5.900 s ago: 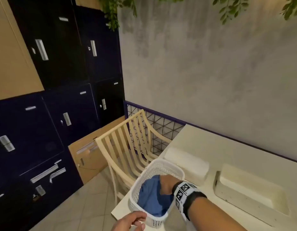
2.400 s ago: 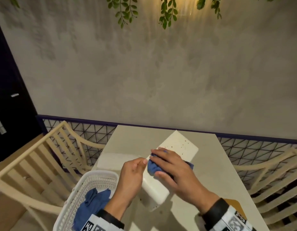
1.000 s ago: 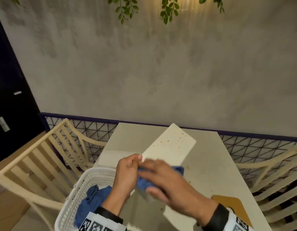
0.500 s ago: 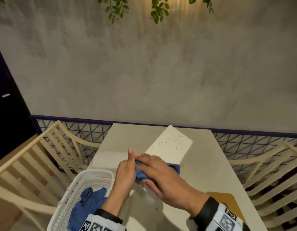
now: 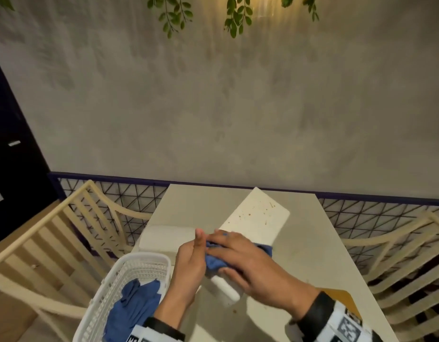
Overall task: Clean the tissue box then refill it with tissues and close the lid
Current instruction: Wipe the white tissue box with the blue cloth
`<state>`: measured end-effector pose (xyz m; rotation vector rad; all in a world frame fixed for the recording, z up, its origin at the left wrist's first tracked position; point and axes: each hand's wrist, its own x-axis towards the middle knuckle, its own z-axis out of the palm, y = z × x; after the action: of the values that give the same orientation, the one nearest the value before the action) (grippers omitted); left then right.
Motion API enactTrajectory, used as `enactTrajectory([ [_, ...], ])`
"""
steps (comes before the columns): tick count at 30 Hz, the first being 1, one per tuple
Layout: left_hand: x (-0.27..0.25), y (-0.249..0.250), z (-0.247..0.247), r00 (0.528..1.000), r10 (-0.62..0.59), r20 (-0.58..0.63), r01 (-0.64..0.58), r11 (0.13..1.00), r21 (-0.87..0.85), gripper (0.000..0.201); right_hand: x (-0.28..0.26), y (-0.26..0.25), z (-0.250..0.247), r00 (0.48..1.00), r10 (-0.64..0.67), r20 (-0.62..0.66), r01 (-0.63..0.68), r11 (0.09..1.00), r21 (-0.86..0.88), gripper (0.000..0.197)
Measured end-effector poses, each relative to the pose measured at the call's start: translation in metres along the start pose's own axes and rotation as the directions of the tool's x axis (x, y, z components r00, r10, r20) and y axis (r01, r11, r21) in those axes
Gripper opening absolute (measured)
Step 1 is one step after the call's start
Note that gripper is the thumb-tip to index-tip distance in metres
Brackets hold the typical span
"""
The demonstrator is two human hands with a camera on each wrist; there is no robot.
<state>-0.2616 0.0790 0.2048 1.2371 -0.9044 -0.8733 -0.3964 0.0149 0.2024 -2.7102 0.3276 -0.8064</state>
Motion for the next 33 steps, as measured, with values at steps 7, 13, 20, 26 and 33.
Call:
enactTrajectory([
  [7,0.006,-0.007,-0.005,0.998,0.036,0.044,-0.035,0.999,-0.017,0.098,0.005,-0.005,-0.005,0.999,-0.049,-0.005,0.049,0.999,0.002,0.032],
  [13,-0.001,-0.002,-0.009,0.988,0.024,0.15,-0.017,0.999,-0.05,0.038,0.0,0.017,-0.021,0.981,0.183,-0.07,-0.184,0.983,-0.013,0.044],
  [20,0.001,-0.011,-0.015,0.989,0.026,0.148,-0.024,1.0,-0.014,0.029,0.001,0.013,-0.023,0.984,0.168,-0.059,-0.168,0.986,0.006,0.036],
  [26,0.001,-0.015,-0.015,0.988,0.046,0.149,-0.043,0.999,-0.028,0.035,0.008,0.012,-0.027,0.969,0.218,-0.113,-0.222,0.975,-0.021,0.039],
  [33,-0.003,-0.007,-0.021,0.975,0.117,0.191,-0.126,0.991,0.033,0.031,0.007,0.015,-0.035,0.956,0.233,-0.177,-0.243,0.969,-0.036,0.038],
])
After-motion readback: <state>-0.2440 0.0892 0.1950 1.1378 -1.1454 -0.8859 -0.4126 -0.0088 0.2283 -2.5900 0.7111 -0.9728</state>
